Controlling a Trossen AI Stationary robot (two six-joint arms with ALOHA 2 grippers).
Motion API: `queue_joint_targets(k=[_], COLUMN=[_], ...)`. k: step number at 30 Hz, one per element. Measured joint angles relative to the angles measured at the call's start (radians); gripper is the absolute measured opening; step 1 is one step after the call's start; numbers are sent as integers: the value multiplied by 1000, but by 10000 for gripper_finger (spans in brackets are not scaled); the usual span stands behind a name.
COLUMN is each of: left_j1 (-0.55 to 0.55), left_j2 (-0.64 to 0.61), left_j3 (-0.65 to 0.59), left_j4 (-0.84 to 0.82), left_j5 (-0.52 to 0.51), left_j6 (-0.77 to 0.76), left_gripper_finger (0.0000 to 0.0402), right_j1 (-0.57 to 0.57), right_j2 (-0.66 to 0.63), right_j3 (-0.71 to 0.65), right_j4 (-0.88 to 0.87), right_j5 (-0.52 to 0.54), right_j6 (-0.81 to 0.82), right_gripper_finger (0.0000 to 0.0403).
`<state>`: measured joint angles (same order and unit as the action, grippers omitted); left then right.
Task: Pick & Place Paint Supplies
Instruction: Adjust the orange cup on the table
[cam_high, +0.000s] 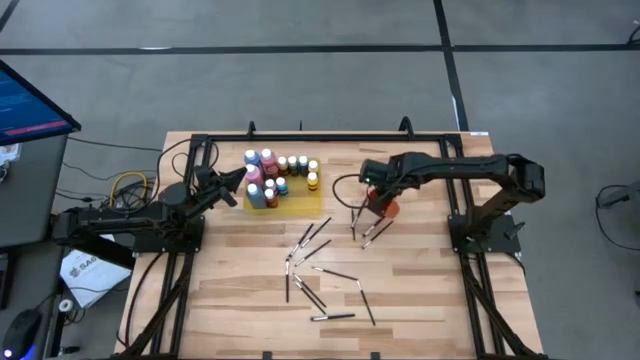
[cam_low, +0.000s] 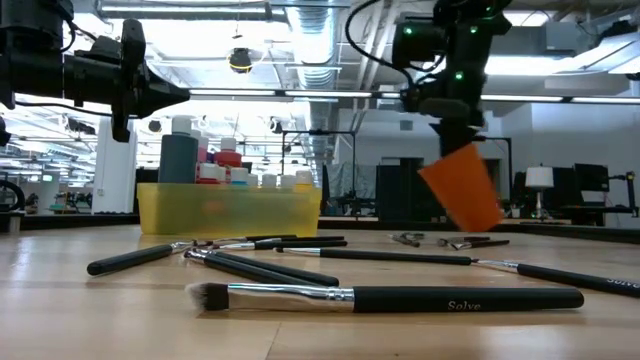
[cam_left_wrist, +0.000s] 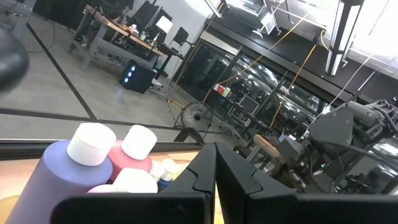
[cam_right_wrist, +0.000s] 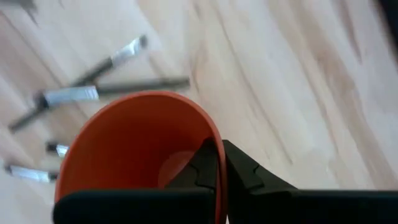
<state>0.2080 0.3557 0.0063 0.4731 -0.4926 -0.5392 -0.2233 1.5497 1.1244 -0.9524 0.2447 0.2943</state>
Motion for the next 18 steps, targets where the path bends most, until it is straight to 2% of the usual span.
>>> queue_joint_targets(k=[6, 11, 18], left_j1=[0, 0, 0], left_j2=[0, 0, 0], left_j3=[0, 0, 0], left_j4=[0, 0, 1], left_j5=[0, 0, 0], left_j6=[0, 0, 0], left_gripper_finger=[1, 1, 1], right_j1=[-25, -97, -187], right_j2=[-44, -73, -3], right_j3=[0, 1, 0], right_j4=[217, 376, 543], right_j5=[-1, -12, -92], right_j6=[-40, -43, -59], right_gripper_finger=[0, 0, 0])
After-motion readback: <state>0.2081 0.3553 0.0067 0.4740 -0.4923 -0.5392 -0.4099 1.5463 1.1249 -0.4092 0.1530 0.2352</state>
